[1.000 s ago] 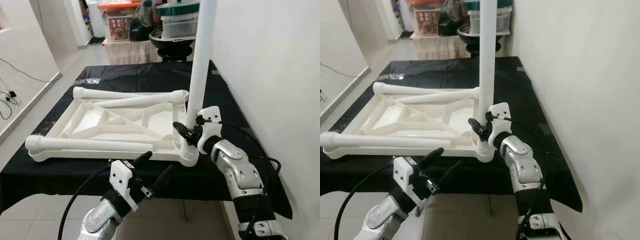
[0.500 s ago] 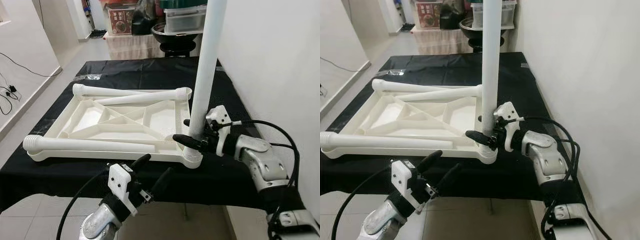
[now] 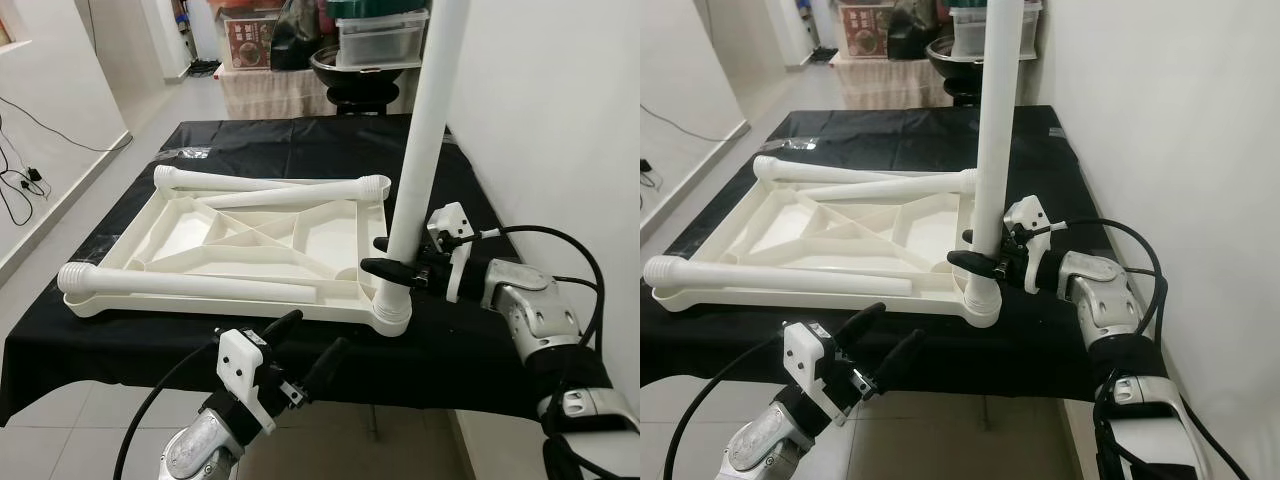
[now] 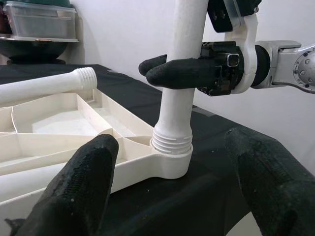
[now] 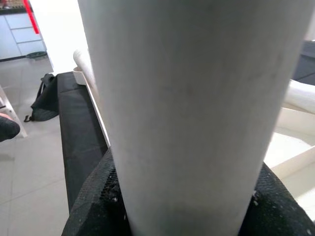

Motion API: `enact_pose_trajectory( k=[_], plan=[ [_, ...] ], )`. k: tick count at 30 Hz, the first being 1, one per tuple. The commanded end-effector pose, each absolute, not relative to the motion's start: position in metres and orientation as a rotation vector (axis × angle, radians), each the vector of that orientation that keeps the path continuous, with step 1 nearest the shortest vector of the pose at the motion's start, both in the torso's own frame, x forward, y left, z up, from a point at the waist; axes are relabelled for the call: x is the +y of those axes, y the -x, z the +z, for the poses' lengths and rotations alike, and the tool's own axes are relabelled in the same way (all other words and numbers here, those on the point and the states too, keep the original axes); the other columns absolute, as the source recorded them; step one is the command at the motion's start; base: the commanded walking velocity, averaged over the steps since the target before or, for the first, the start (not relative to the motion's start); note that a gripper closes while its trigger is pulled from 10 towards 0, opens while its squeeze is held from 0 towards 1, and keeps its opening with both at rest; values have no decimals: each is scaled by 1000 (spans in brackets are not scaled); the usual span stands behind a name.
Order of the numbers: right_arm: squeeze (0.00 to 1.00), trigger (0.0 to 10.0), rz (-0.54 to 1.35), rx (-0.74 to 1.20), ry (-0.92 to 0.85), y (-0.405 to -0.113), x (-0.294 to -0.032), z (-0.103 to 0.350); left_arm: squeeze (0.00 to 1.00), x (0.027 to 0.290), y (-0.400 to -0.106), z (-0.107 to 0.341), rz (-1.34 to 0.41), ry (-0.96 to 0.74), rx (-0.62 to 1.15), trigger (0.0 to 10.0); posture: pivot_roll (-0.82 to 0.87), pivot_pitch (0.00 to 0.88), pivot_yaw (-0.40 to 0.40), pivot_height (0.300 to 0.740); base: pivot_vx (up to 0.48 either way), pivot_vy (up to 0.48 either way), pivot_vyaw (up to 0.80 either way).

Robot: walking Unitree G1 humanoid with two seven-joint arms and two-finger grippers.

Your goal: Building children table

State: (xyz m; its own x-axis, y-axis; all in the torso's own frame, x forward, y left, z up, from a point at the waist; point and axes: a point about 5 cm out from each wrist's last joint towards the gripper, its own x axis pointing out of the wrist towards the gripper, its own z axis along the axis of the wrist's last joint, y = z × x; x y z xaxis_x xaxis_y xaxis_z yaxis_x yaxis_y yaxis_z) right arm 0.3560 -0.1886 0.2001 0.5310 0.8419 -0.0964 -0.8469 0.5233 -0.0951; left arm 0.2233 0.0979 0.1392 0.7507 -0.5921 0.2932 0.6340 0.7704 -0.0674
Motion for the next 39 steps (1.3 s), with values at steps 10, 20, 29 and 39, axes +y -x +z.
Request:
enact_pose_trajectory(
  k=[10,20,29,39],
  plan=[
    [0,0,362,57,149,-359,-186,172,0,97,-218,140,-680,176,-252,10000,-13,141,2,740,0,0,0],
    [0,0,297,59,115,-329,-118,146,0,100,-219,140,-685,180,-243,10000,-27,143,42,740,0,0,0],
    [1000,10000,474,-11,55,-339,-107,176,0,97,-218,140,-675,185,-243,10000,-14,142,24,740,0,0,0],
    [0,10000,884,-82,156,-347,-125,209,0,95,-218,141,-683,189,-243,10000,-9,145,17,740,0,0,0]
  ],
)
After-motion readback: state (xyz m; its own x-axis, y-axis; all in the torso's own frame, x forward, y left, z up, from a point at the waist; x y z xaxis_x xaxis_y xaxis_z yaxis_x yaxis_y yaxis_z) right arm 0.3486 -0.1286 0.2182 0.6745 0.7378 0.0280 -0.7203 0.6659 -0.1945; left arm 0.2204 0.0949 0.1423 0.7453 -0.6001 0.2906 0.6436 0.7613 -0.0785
